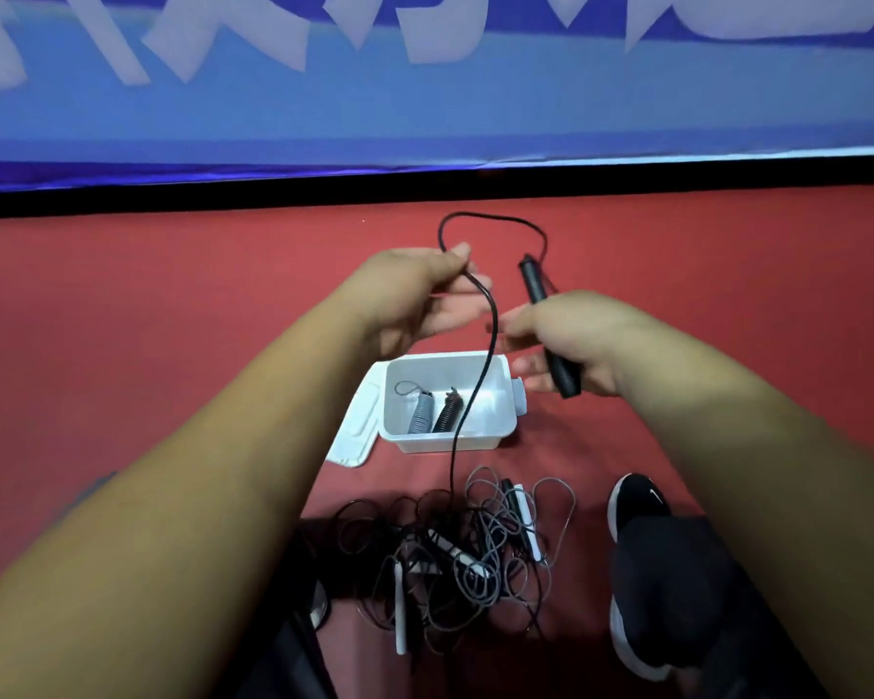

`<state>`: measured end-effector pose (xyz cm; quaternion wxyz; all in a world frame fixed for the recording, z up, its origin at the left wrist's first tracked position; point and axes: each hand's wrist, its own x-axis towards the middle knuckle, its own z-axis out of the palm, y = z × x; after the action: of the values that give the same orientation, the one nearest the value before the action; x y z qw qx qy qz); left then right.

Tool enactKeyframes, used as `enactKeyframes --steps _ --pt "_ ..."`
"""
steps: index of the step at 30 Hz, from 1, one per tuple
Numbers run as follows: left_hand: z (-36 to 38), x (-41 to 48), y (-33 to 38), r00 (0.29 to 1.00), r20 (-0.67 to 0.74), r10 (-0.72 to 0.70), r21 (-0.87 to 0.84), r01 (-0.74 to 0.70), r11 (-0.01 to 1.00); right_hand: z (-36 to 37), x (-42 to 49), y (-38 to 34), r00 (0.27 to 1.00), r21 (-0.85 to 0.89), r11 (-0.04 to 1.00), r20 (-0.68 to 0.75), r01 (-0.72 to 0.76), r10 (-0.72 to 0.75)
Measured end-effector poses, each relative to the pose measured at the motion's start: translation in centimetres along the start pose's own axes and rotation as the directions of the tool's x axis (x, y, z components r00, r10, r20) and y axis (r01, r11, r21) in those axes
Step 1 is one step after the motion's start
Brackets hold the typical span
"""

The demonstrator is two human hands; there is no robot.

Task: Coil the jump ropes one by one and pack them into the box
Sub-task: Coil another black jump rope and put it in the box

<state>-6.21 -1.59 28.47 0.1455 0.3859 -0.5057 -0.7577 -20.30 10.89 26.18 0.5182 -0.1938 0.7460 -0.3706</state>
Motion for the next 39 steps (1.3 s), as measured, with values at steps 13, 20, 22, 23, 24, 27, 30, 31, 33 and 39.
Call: enactKeyframes --steps 13,20,22,23,24,27,30,31,33,39 --pt "-2.8 3.0 1.5 0.975 -0.222 -0.019 -0.562 -0.112 0.819 4.4 0.9 1.0 0.986 -0.097 0.984 0.097 0.146 -0.137" --pt "-3.1 3.6 0.5 0.980 -0.176 -0.097 -0.476 0.001 0.880 4.8 1.0 0.4 0.997 0.102 0.992 -0.044 0.072 -0.068" --pt "-2.7 3.6 -0.1 0.979 -0.133 -0.153 -0.414 0.086 0.906 4.4 1.0 -0.1 0.992 0.192 0.977 -0.105 0.093 -0.074" --pt "-2.4 3.5 -0.4 0.977 -0.109 -0.181 -0.354 0.132 0.926 4.2 0.9 -0.4 0.988 0.236 0.966 -0.132 0.107 -0.077" --pt "-2.2 3.5 -0.7 0.974 -0.090 -0.210 -0.262 0.180 0.948 3.9 0.9 -0.7 0.985 0.281 0.952 -0.152 0.122 -0.081" --pt "-1.6 3.2 -1.7 0.964 0.001 -0.264 0.114 0.262 0.958 3.2 0.5 -1.6 0.977 0.429 0.886 -0.187 0.174 -0.101" --pt "-1.0 2.4 -2.5 0.949 0.106 -0.297 0.519 0.202 0.830 2.2 0.0 -2.4 0.969 0.583 0.783 -0.224 0.218 -0.103" --pt "-0.8 2.1 -2.7 0.940 0.130 -0.315 0.610 0.174 0.773 1.8 -0.1 -2.6 0.968 0.623 0.748 -0.230 0.229 -0.105" --pt "-0.8 1.6 -3.1 0.913 0.185 -0.363 0.763 0.099 0.638 1.1 -0.2 -2.9 0.965 0.687 0.682 -0.237 0.248 -0.112" --pt "-1.2 1.5 -4.0 0.884 0.241 -0.400 0.865 -0.009 0.502 0.1 -0.5 -2.9 0.960 0.769 0.578 -0.252 0.273 -0.118"
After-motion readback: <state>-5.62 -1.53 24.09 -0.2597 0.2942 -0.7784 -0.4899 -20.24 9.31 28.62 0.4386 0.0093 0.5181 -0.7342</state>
